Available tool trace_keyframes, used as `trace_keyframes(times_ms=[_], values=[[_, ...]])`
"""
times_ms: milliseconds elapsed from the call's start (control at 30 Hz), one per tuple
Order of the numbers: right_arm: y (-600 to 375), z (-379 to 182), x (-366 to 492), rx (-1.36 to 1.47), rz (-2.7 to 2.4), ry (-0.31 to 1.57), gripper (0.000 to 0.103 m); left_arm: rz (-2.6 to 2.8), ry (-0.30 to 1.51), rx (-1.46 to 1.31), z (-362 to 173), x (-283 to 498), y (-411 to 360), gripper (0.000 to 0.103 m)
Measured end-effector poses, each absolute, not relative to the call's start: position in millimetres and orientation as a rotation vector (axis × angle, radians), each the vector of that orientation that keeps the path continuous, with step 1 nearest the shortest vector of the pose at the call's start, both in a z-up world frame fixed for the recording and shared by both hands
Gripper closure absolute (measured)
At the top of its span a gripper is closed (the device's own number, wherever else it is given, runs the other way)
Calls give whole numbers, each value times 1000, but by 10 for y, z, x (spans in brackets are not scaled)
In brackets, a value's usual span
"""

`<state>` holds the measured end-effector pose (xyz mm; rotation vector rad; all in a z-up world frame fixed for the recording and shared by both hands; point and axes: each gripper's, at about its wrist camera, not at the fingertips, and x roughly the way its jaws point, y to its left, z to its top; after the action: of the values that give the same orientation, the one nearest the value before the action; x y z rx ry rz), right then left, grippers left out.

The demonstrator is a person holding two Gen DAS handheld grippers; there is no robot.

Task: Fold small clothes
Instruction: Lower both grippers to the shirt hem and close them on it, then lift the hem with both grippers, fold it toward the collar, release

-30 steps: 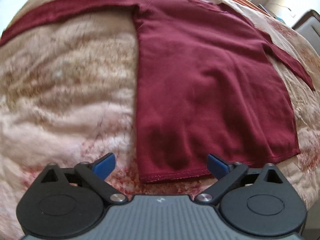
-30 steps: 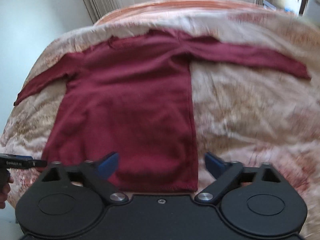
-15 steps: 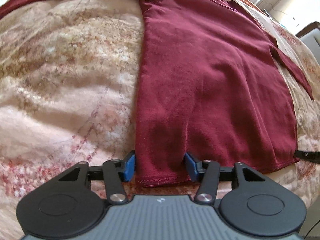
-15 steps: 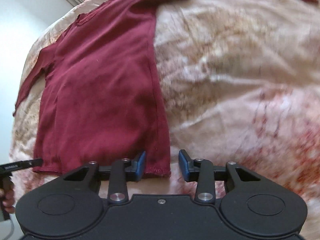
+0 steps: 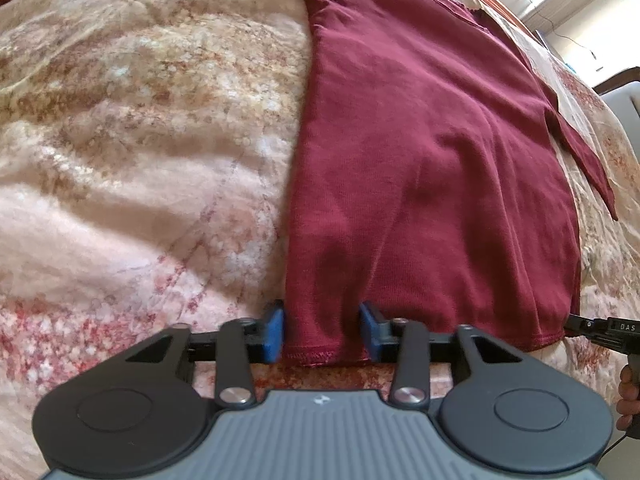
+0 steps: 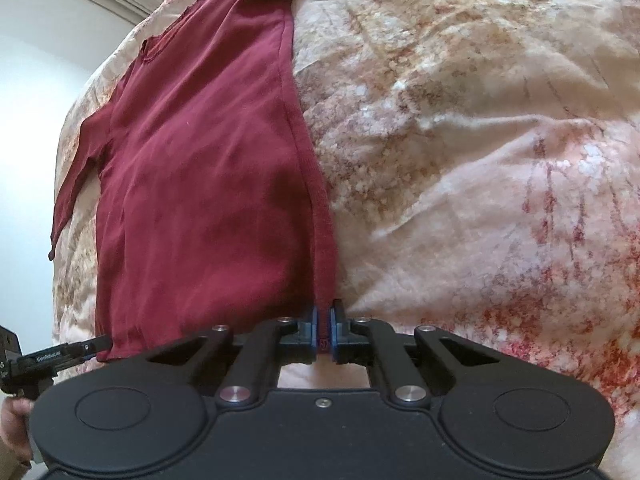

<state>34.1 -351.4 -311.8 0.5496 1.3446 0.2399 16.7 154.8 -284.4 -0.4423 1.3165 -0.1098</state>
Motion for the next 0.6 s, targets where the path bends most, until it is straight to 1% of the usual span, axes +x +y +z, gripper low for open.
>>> trace_keyframes(times_ms=[67, 167, 267, 333, 433, 533, 567, 600], values=[[-3537, -3067, 333, 569, 246, 1345, 98, -126, 1325, -471, -2819, 189, 1595, 91], [-3638, -2914, 270, 622, 277, 1349, 98, -128, 1322, -520, -2684, 103, 1696, 96], [-3781, -2735, 198, 714, 323, 1352, 98, -141, 1303, -549, -2473, 37, 1873, 97], [-3828, -2662, 170, 727, 344, 1366, 98, -150, 1316, -557, -2431, -43, 1962, 97], [-3835, -2750, 161, 691, 325, 1408, 98, -160, 1378, -493, -2569, -52, 1904, 97], [-3782, -3053, 127, 676, 284, 1458, 97, -153, 1423, -442, -2850, -44, 1816, 97], [-3754, -3122, 131, 668, 274, 1474, 93, -144, 1421, -436, -2881, -34, 1816, 94], [-3731, -3152, 157, 659, 265, 1487, 86, -138, 1423, -431, -2870, -16, 1828, 91]])
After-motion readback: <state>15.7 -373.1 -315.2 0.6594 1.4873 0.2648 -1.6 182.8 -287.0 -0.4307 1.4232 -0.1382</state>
